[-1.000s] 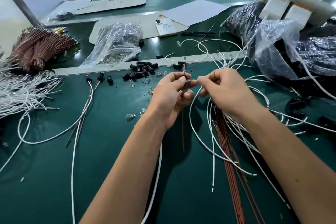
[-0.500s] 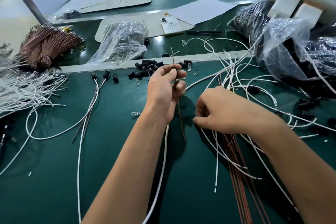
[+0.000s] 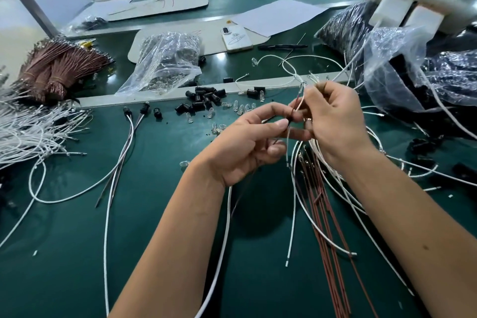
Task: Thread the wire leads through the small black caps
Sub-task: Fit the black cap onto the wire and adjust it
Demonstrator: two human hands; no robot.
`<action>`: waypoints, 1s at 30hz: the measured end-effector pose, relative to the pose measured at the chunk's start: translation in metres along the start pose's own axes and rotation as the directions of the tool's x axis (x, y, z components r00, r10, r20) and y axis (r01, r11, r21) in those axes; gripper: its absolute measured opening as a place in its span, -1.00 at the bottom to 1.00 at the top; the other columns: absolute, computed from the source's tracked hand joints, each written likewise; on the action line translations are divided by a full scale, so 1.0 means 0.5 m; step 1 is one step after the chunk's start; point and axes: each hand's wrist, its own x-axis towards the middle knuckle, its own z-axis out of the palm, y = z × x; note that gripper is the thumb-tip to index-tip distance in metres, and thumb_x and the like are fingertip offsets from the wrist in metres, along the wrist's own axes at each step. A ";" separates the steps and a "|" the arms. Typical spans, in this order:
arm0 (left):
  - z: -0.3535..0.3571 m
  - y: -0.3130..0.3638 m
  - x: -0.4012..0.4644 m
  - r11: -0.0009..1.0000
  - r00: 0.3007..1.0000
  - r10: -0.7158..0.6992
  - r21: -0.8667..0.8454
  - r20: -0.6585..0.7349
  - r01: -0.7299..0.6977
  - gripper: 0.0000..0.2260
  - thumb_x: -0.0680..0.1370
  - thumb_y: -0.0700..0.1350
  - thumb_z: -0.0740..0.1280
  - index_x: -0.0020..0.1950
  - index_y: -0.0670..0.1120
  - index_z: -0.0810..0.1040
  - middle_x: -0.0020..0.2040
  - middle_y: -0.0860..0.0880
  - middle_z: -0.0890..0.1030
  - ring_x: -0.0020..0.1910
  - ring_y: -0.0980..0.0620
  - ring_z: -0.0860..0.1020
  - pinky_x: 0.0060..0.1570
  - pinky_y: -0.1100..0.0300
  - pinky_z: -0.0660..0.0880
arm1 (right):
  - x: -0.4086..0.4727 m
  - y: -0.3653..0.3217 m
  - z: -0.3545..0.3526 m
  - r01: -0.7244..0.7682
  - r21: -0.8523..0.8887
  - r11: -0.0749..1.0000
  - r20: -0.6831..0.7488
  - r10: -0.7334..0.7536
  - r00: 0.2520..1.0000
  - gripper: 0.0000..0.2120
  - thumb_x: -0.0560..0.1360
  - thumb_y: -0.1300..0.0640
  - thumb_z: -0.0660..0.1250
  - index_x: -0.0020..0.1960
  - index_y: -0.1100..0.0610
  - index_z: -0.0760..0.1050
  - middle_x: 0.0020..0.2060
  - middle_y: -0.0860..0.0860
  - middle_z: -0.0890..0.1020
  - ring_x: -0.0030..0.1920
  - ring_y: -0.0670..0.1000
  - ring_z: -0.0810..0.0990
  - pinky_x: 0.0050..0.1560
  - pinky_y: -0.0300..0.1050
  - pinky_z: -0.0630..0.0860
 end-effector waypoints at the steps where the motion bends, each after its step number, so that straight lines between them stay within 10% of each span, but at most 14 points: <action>1: 0.001 0.000 0.001 1.000 1.000 0.020 -0.011 -0.003 -0.020 -0.86 0.66 -0.28 0.19 0.13 -0.16 0.53 -0.05 -0.22 0.64 -0.44 0.15 0.35 -0.42 0.38 0.19 | -0.001 0.003 0.001 0.013 -0.003 1.000 -0.004 -0.013 1.000 -0.79 0.70 0.19 0.25 -0.09 0.22 0.50 -0.40 -0.01 0.64 -0.43 -0.10 0.57 -0.53 -0.21 0.46; 8: -0.018 0.007 0.013 0.968 0.927 0.164 -0.127 -0.337 -0.218 -0.84 0.67 -0.31 0.16 0.12 -0.21 0.52 -0.12 -0.16 0.66 -0.46 0.15 0.37 -0.47 0.39 0.25 | -0.004 0.000 -0.014 -0.160 -0.219 0.962 0.387 0.236 0.891 -0.79 0.68 0.20 0.29 0.01 0.30 0.65 -0.31 0.07 0.60 -0.45 -0.07 0.50 -0.55 -0.28 0.31; 16: -0.020 0.001 0.017 0.974 0.914 0.166 -0.086 -0.370 -0.212 -0.86 0.66 -0.30 0.21 0.09 -0.19 0.56 -0.06 -0.18 0.70 -0.49 0.18 0.38 -0.52 0.41 0.28 | -0.013 0.005 -0.010 -0.040 -0.276 0.960 0.462 0.169 0.871 -0.80 0.56 0.10 0.46 -0.02 0.24 0.73 -0.41 0.05 0.42 -0.48 -0.09 0.35 -0.55 -0.29 0.21; 23: -0.023 0.001 0.013 0.969 0.870 0.244 0.070 -0.429 -0.237 -0.83 0.62 -0.32 0.30 0.17 -0.18 0.60 0.01 -0.18 0.64 -0.38 0.14 0.48 -0.39 0.39 0.40 | 0.003 0.000 -0.022 -0.231 -0.164 0.959 0.418 0.280 0.864 -0.85 0.38 0.07 0.52 -0.21 0.15 0.74 -0.32 -0.01 0.66 -0.43 -0.15 0.36 -0.54 -0.35 0.22; 30: -0.018 0.000 0.012 0.916 0.760 0.402 0.217 -0.510 -0.338 -0.79 0.51 -0.34 0.45 0.03 -0.07 0.70 -0.15 -0.06 0.64 -0.29 0.10 0.57 -0.36 0.33 0.42 | -0.001 -0.022 -0.024 -0.238 0.217 0.947 0.421 0.129 0.898 -0.87 0.48 0.19 0.39 -0.09 0.22 0.69 -0.40 0.04 0.42 -0.42 -0.08 0.26 -0.50 -0.30 0.17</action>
